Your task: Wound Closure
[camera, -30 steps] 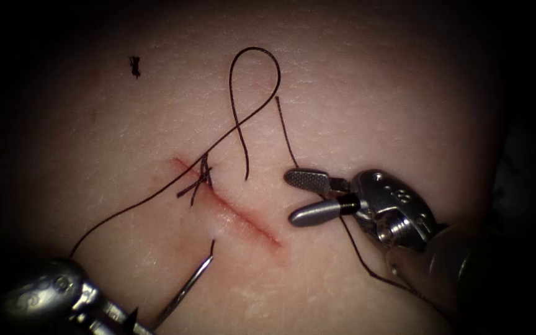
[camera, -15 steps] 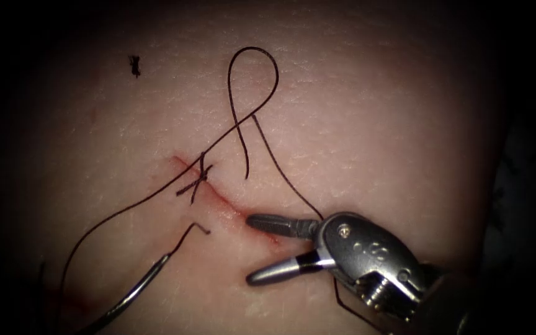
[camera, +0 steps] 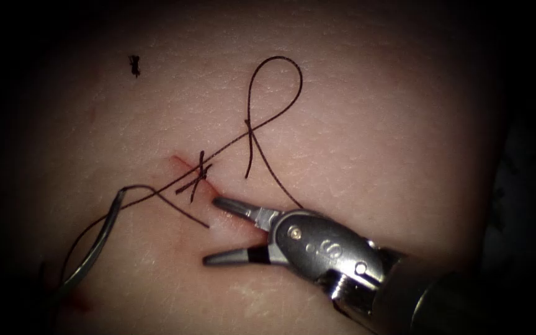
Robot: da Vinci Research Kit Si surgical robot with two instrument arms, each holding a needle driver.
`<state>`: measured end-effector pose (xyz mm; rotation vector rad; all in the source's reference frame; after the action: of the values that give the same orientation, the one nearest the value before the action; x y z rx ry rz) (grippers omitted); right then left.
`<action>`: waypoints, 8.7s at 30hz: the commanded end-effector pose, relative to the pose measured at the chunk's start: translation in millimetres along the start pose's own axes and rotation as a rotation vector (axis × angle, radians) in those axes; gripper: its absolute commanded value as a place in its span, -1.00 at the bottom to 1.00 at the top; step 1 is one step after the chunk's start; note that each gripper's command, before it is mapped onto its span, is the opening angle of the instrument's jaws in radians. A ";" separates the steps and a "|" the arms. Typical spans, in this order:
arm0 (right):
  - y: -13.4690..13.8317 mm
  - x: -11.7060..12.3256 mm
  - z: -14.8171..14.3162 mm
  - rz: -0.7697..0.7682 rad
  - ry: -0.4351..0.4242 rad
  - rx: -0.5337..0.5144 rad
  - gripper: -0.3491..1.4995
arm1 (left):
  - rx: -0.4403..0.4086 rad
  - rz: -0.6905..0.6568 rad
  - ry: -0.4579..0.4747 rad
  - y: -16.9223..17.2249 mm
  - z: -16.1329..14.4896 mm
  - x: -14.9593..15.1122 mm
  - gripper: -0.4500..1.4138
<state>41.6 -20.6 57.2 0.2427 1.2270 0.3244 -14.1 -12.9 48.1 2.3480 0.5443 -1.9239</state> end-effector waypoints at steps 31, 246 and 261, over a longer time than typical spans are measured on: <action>-5.1 -4.0 2.0 0.007 -0.202 0.117 -1.00 | 0.312 0.093 -0.013 -2.9 -2.0 -5.3 -1.00; -11.4 6.5 -8.2 -0.248 0.003 0.193 0.75 | 0.372 0.106 -0.087 5.4 -9.8 -12.3 -1.00; -11.4 6.5 -8.2 -0.248 0.003 0.193 0.75 | 0.372 0.106 -0.087 5.4 -9.8 -12.3 -1.00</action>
<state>36.3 -28.1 44.2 0.2496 1.2748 -0.0083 -4.1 -18.0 60.2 2.4188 0.0610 -2.2200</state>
